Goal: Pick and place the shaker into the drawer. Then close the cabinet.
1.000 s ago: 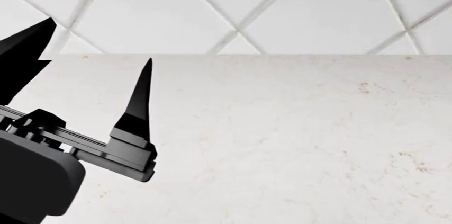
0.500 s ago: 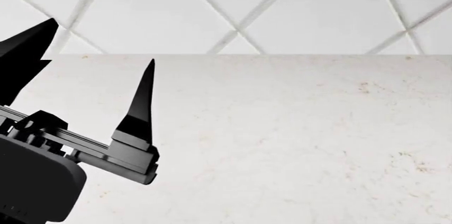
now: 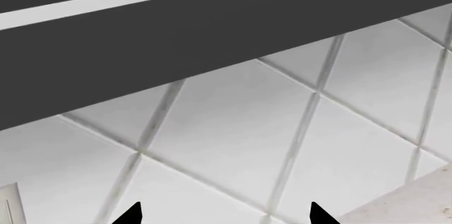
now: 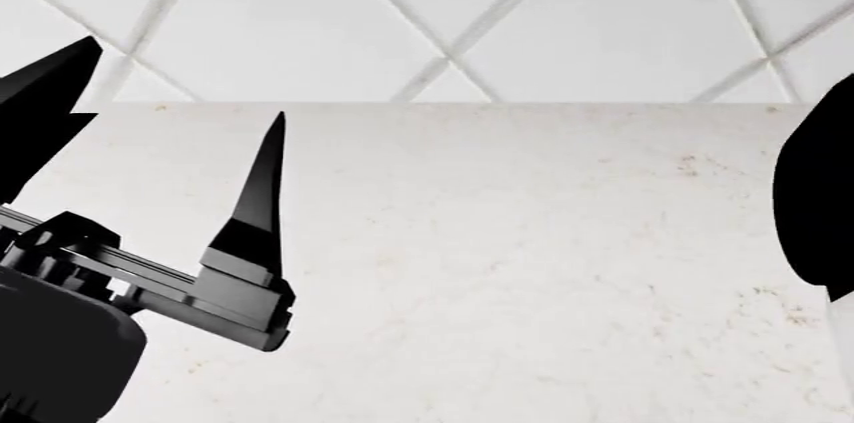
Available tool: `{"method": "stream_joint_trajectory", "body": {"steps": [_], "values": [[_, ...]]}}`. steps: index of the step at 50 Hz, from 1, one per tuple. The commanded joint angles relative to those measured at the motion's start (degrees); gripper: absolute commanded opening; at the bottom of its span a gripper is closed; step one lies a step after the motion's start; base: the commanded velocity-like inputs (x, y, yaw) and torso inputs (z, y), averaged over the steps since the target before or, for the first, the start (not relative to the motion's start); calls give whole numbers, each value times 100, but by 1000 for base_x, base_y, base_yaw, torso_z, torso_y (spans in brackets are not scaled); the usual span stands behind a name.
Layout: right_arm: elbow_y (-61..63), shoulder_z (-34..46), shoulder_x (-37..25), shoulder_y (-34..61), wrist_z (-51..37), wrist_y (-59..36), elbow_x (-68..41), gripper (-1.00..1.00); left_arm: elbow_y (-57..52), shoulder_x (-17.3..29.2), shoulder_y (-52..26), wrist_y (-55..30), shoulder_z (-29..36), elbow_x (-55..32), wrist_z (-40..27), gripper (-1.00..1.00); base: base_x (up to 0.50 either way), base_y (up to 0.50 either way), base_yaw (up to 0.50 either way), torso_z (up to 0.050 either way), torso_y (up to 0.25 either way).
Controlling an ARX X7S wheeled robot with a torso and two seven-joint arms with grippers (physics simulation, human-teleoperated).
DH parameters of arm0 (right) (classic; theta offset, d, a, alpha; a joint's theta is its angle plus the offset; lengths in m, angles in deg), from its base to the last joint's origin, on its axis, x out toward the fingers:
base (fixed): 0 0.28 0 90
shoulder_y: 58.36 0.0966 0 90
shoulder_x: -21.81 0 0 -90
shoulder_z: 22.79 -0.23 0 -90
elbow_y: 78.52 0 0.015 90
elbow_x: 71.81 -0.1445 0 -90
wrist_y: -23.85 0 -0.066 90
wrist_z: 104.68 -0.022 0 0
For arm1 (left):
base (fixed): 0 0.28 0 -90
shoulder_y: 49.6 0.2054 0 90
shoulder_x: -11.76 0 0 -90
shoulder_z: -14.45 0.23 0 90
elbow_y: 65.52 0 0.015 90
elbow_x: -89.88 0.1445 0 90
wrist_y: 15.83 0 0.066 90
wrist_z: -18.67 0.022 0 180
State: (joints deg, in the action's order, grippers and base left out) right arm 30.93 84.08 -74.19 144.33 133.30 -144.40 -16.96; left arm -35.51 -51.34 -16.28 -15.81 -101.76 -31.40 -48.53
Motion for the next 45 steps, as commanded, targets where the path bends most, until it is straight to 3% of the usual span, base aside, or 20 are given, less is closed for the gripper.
{"method": "stream_joint_trajectory", "body": {"steps": [1,7,13,17,20,34,45], "values": [[-368,-70,437,158,115,196,1180,100,0,-7,74,-1,-110,48,89,100,0,0,0,0,0],[-508,-203,587,573,-281,-415,326,100,0,-10,103,-1,-131,40,81,100,0,0,0,0,0],[-783,-526,596,1353,-2304,-1022,-2388,100,0,0,109,0,-158,-91,-33,100,0,0,0,0,0],[-1348,-686,594,1726,-3794,-827,-4194,100,0,22,134,0,-276,-277,-126,100,0,0,0,0,0],[-1941,-585,583,1813,-4357,-437,-4904,100,0,53,185,0,-432,-374,-115,100,0,0,0,0,3],[-4271,-269,509,1785,-4846,1059,-5800,100,0,127,409,0,-1047,-194,418,100,0,0,0,1,0],[-5872,-75,281,1734,-5085,2273,-5694,100,0,170,572,-1,-1288,144,864,100,0,0,0,2,0]]}}
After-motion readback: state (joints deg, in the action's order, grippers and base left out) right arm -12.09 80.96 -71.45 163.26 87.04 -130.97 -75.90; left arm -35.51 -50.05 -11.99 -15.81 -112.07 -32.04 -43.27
